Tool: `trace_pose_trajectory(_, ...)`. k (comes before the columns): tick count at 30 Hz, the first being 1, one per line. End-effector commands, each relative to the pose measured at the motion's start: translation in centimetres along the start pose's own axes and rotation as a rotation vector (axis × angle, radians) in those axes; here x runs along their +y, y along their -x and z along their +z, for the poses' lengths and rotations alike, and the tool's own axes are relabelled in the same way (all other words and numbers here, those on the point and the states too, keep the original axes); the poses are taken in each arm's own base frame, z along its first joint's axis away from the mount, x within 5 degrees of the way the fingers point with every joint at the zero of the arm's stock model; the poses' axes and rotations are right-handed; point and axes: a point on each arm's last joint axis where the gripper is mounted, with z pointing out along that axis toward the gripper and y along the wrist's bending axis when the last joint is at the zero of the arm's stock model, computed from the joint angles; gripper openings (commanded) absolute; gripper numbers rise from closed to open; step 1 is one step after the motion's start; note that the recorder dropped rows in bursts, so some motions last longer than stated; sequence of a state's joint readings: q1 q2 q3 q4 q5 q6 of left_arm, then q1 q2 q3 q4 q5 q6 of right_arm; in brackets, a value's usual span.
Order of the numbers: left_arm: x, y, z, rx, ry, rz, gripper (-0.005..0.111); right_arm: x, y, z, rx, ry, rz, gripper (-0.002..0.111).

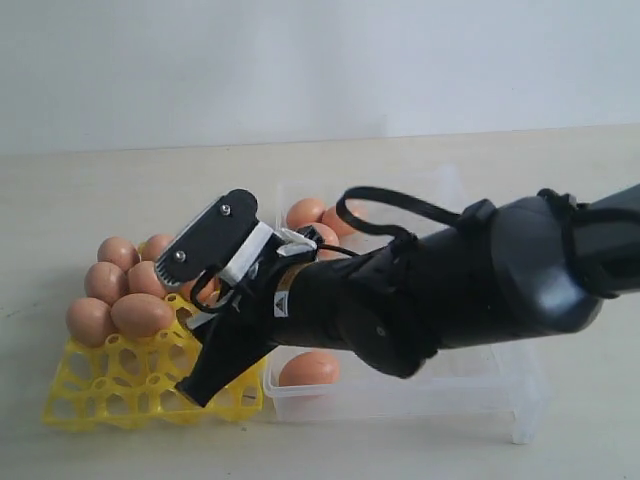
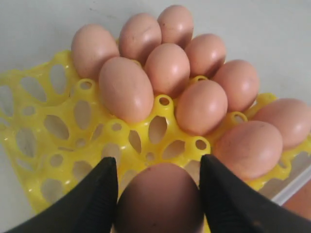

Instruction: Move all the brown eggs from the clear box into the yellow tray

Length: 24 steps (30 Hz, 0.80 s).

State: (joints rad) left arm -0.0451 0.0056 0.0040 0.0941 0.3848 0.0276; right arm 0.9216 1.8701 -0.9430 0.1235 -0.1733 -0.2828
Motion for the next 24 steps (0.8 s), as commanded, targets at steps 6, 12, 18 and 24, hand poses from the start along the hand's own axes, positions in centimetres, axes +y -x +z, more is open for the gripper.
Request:
trace_pose_trajectory(6, 0.0, 0.2, -0.1, -0.016, -0.005, -0.006, 0.0, -1.0, 5.3, -0.9, 0.13, 0.066, 0.048, 0.0)
trace_pose_trajectory(12, 0.0, 0.2, -0.1, -0.016, -0.005, -0.006, 0.0, -1.5, 7.7, -1.1, -0.013, 0.037, 0.104, 0.0)
trace_pose_trajectory(18, 0.0, 0.2, -0.1, -0.016, -0.005, -0.006, 0.0, -1.6, 7.3, 0.6, -0.069, 0.009, 0.142, 0.0)
trace_pose_trajectory(24, 0.0, 0.2, -0.1, -0.016, -0.005, -0.006, 0.0, -1.1, 5.1, 2.9, -0.058, -0.007, 0.136, 0.0)
